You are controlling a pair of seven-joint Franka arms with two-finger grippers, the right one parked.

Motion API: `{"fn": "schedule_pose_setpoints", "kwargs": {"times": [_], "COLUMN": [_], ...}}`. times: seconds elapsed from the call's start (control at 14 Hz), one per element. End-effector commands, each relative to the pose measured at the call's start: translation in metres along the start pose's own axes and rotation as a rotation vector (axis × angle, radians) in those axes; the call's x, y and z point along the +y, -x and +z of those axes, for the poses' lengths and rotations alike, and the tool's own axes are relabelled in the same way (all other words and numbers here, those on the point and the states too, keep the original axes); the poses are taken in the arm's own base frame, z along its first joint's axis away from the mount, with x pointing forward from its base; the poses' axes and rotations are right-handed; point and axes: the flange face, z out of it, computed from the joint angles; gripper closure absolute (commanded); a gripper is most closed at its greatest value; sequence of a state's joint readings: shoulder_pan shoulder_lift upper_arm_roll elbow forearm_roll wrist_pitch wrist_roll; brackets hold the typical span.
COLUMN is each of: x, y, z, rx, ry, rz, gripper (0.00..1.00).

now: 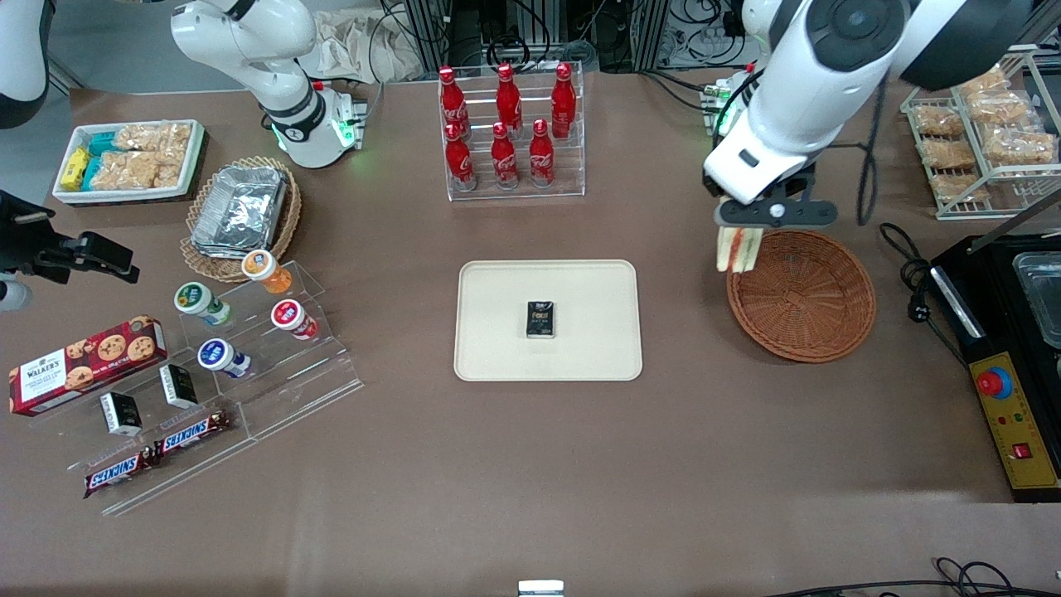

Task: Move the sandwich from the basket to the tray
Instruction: 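Lift the sandwich and carry it with the left gripper toward the white tray, then lower the sandwich onto the tray beside the black packet and open the left gripper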

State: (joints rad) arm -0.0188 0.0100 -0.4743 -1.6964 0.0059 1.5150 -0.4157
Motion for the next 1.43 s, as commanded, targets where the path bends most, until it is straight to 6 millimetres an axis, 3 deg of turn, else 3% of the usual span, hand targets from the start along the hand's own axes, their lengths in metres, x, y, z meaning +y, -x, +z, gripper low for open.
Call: {"fn": "schedule_pose_setpoints", "kwargs": {"times": [0.0, 0.21, 0.71, 0.93, 1.36], "x": [0.022, 0.054, 0.122, 0.129, 0.151], "y": [0.0, 0.002, -0.03, -0.049, -0.068], "z": [0.032, 0.076, 0.178, 0.221, 0.272], "rx": [0.015, 0.055, 0.092, 0.09, 0.136], "ry": [-0.008, 0.009, 0.018, 0.016, 0.019], "rz": [-0.029, -0.047, 0.002, 0.041, 0.038], "gripper": [1.0, 1.0, 1.0, 1.0, 1.0]}}
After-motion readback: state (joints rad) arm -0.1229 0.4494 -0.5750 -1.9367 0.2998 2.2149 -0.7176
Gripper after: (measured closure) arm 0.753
